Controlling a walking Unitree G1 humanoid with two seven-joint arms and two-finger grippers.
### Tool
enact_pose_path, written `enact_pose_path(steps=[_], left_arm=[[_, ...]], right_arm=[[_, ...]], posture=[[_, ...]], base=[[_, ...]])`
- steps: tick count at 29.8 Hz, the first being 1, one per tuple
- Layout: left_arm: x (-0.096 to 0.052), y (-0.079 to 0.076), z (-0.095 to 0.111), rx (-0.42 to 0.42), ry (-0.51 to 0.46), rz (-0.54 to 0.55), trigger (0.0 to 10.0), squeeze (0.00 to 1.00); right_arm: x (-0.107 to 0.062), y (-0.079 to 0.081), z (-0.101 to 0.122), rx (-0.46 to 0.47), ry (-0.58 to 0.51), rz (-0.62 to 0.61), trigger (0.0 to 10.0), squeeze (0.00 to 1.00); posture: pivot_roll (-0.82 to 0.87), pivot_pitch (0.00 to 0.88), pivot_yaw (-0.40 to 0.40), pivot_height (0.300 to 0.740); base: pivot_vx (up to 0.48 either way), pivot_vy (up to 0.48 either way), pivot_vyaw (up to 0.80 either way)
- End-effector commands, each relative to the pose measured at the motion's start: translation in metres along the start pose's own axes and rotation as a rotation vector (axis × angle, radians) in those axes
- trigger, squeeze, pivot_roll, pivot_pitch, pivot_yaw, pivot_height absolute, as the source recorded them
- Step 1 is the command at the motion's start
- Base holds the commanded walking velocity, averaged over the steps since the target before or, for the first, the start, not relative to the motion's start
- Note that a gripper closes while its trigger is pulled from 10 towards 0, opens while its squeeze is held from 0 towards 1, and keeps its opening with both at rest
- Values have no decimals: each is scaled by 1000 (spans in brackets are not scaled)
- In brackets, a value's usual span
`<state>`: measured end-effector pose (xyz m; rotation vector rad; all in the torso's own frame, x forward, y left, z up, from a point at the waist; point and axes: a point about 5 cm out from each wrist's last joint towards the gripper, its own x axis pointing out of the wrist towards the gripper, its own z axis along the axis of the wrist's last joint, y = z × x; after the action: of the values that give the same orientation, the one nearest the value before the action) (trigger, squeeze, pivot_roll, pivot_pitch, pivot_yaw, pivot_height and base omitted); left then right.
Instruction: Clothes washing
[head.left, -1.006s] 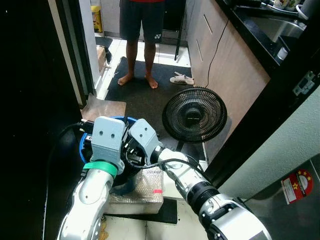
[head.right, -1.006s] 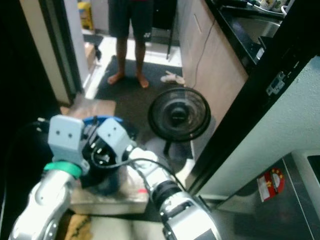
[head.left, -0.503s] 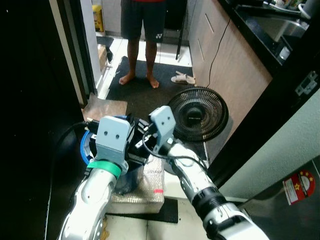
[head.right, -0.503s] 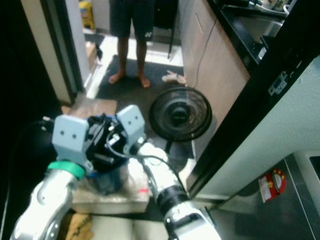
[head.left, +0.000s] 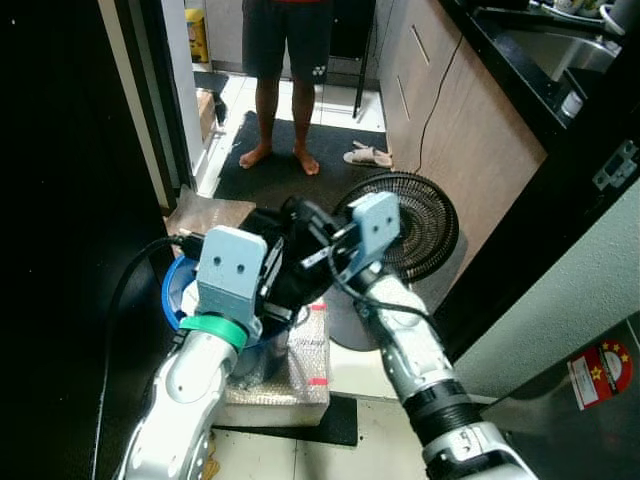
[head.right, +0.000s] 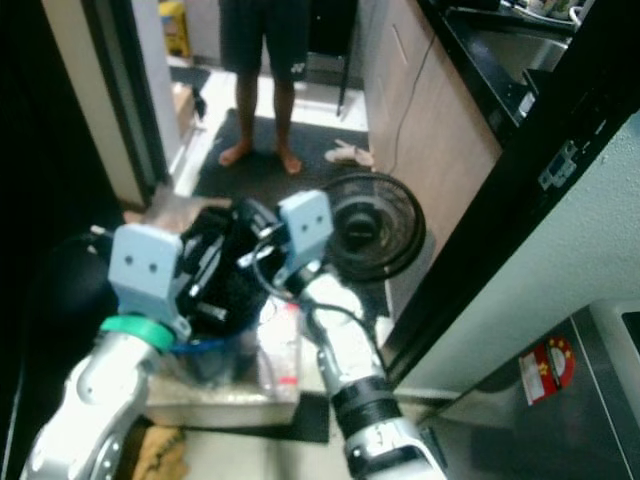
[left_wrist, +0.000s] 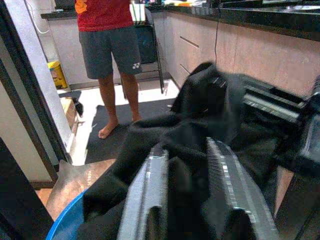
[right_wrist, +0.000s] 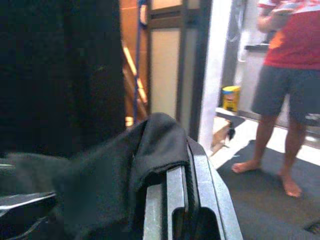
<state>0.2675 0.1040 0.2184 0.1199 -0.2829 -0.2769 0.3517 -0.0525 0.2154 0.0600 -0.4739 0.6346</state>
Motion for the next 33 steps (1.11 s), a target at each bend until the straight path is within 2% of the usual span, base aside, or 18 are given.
enact_pose_path(steps=[1, 7, 10, 11, 12, 13, 14, 15, 17, 19, 20, 22, 24, 25, 27, 28, 31, 33], left_arm=[[-2, -3, -5, -13, 16, -21, 10000, 1000], [-2, -1, 1, -25, -8, -23, 10000, 1000], [3, 2, 15, -35, -65, -15, 10000, 1000], [8, 4, 26, -40, -103, -17, 10000, 839], [8, 4, 26, -40, -103, -17, 10000, 839], [10, 4, 34, -42, -132, -20, 10000, 467], [14, 5, 43, -41, -167, -24, 10000, 0], [14, 5, 43, -41, -167, -24, 10000, 0], [21, 5, 62, -41, -241, -33, 10000, 0], [24, 5, 69, -41, -267, -37, 10000, 0], [28, 4, 75, -46, -292, -42, 10000, 0], [30, 4, 78, -48, -305, -44, 10000, 0], [34, 3, 83, -50, -324, -58, 10000, 0], [34, 3, 83, -50, -324, -58, 10000, 0], [35, 2, 85, -51, -326, -67, 10000, 0], [35, 2, 83, -46, -320, -70, 10000, 0], [36, 1, 83, -43, -315, -72, 10000, 0], [35, 2, 80, -34, -304, -69, 10000, 0]], right_arm=[[-4, -5, 3, 14, -17, -31, 10000, 0], [-11, -19, 14, 12, -39, -91, 10000, 0], [-15, -31, 28, 0, -84, -161, 10000, 0], [-17, -41, 40, 4, -133, -226, 10000, 0], [-17, -41, 40, 4, -133, -226, 10000, 0], [-19, -48, 50, 14, -173, -277, 10000, 0], [-20, -55, 63, 45, -230, -319, 10000, 0], [-20, -55, 63, 45, -230, -319, 10000, 0], [-22, -64, 95, 76, -350, -358, 10000, 0], [-22, -66, 108, 70, -391, -361, 10000, 0], [-21, -66, 124, 37, -442, -349, 10000, 0], [-20, -65, 134, 13, -472, -340, 10000, 0], [-18, -62, 173, -69, -586, -308, 10000, 0], [-18, -62, 173, -69, -586, -308, 10000, 0], [-21, -61, 201, -122, -659, -301, 10000, 0], [-23, -63, 206, -168, -665, -305, 10000, 0], [-24, -65, 209, -193, -661, -311, 10000, 0], [-25, -69, 201, -225, -615, -331, 10000, 0]], posture=[[69, 102, -27, 740], [71, 96, -26, 740], [73, 89, -26, 740], [71, 86, -26, 740], [71, 86, -26, 740], [70, 85, -25, 740], [67, 81, -22, 740], [67, 81, -22, 740], [60, 77, -16, 740], [57, 77, -13, 740], [54, 74, -7, 740], [54, 74, -7, 740], [45, 69, 1, 740], [45, 69, 1, 740], [41, 65, 2, 740], [40, 63, 1, 740], [40, 63, 1, 740], [36, 60, 0, 740]], base=[[0, 0, 0], [0, 0, 0], [0, 0, 0], [0, 0, 0], [0, 0, 0], [0, 0, 0], [0, 0, 0], [0, 0, 0], [0, 0, 0], [0, 0, 0], [0, 0, 0], [0, 0, 0], [0, 0, 0], [0, 0, 0], [0, 0, 0], [0, 0, 0], [0, 0, 0], [0, 0, 0]])
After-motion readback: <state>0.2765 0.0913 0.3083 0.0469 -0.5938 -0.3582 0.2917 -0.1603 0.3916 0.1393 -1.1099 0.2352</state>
